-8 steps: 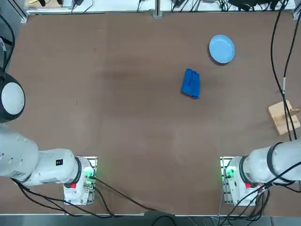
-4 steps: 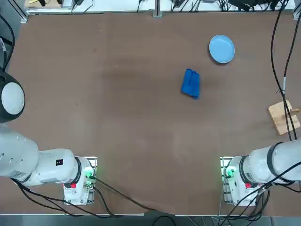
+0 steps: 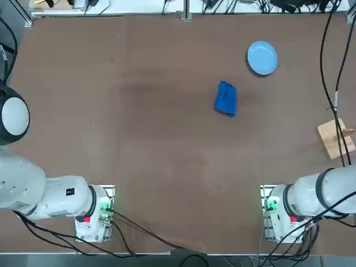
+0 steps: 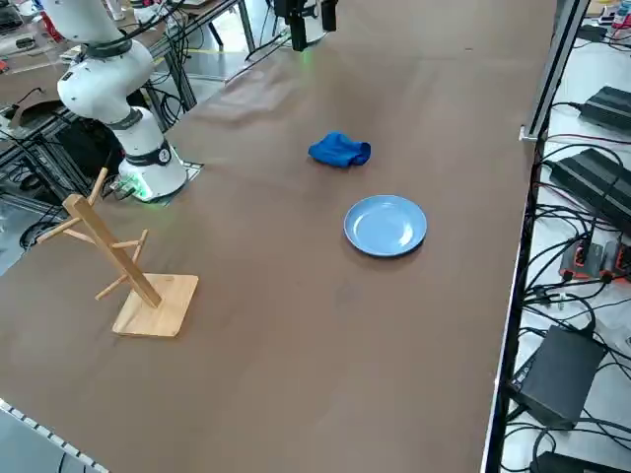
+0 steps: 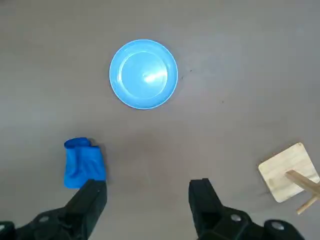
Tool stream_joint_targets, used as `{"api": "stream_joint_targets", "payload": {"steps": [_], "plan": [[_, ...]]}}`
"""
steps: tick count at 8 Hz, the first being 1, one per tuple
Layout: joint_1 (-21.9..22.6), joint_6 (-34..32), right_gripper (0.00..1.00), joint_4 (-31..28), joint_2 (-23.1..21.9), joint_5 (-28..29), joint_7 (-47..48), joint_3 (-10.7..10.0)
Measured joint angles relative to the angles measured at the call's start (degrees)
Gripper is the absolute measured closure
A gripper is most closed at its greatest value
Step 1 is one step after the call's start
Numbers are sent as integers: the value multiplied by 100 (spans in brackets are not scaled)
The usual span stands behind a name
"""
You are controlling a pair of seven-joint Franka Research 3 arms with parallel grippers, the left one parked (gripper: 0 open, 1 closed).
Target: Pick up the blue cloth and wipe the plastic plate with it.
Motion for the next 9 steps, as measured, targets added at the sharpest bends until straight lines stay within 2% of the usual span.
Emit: {"api": "stream_joint_targets", "payload": {"steps": [9], "plan": [[62,4,0,2,-2,0,-3,0]]}}
